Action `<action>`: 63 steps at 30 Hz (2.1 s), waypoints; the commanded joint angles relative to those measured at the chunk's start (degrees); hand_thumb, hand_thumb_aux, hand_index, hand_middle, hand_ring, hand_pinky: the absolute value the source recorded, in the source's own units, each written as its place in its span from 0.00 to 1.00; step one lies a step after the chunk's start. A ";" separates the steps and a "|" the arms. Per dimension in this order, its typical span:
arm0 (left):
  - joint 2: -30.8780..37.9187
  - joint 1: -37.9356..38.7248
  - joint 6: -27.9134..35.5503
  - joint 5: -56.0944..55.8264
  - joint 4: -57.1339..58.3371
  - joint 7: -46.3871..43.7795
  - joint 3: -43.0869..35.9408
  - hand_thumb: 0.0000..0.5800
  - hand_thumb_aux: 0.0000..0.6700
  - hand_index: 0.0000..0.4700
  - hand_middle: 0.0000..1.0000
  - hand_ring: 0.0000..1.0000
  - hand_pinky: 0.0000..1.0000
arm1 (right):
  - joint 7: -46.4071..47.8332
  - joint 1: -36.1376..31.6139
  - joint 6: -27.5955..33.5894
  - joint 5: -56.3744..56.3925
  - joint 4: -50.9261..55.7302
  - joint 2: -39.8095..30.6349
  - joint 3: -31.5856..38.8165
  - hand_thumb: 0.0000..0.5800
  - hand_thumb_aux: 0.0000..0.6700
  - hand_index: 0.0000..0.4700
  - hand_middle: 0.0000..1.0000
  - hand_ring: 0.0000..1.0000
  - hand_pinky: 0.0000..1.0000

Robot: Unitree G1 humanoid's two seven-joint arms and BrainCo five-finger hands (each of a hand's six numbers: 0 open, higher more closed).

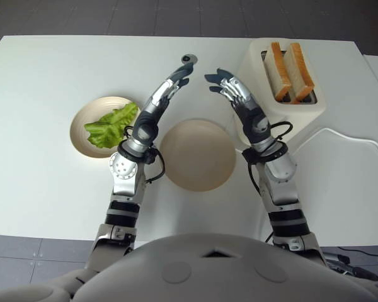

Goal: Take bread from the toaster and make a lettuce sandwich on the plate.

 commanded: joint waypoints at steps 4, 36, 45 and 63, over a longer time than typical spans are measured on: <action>2.60 0.48 -1.44 1.04 1.30 -0.99 -3.83 0.00 0.00 0.00 0.00 0.00 0.00 | 1.34 -0.30 -1.02 -0.87 -0.02 -0.76 2.75 0.00 0.00 0.00 0.11 0.11 0.11; 6.96 -1.99 -0.08 -6.85 0.34 4.62 3.60 0.00 0.00 0.00 0.00 0.00 0.00 | -9.33 -2.35 4.92 -23.31 12.58 -32.26 -25.00 0.00 0.00 0.00 0.13 0.13 0.13; 7.12 -1.98 0.38 -8.05 0.64 3.83 4.29 0.00 0.00 0.00 0.00 0.00 0.00 | -13.15 -3.99 5.50 -27.85 11.48 -32.12 -20.78 0.00 0.00 0.00 0.11 0.11 0.11; 6.65 -2.25 -1.26 -6.57 2.50 4.05 4.54 0.00 0.00 0.00 0.00 0.00 0.00 | -22.39 -8.13 5.86 -23.11 9.40 -28.05 -20.83 1.00 1.00 1.00 0.78 0.78 0.78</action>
